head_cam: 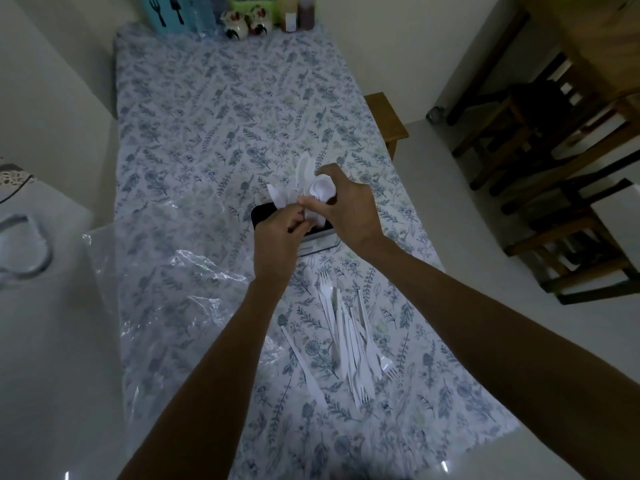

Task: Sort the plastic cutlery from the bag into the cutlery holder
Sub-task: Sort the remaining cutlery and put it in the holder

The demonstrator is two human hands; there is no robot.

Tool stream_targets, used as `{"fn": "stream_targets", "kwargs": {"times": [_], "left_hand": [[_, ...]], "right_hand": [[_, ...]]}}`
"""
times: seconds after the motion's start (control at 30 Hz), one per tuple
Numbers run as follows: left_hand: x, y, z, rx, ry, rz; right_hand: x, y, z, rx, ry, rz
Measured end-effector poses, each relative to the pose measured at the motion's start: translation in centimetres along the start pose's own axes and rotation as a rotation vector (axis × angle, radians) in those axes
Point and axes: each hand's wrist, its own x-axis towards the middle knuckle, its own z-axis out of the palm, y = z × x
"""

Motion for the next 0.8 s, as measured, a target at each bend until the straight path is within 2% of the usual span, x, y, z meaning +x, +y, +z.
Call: {"fn": "stream_targets", "kwargs": {"times": [0.1, 0.33, 0.5, 0.6, 0.7, 0.8], "left_hand": [[0.2, 0.0, 0.4, 0.057, 0.055, -0.022], [-0.3, -0.7, 0.4, 0.160, -0.016, 0.020], [-0.2, -0.4, -0.5, 0.291, -0.036, 0.104], [-0.3, -0.5, -0.6, 0.309, -0.085, 0.081], [-0.1, -0.8, -0.3, 0.371, -0.127, 0.120], [-0.1, -0.7, 0.2, 0.462, -0.114, 0.155]], "right_hand": [[0.2, 0.0, -0.2, -0.038, -0.009, -0.004], [0.5, -0.3, -0.9, 0.019, -0.141, 0.052], [0.4, -0.8, -2.2, -0.143, -0.277, 0.014], [0.0, -1.1, -2.7, -0.239, -0.159, -0.030], [0.0, -0.9, -1.7, -0.352, 0.004, -0.233], [0.5, -1.0, -0.3, -0.271, -0.041, -0.371]]}}
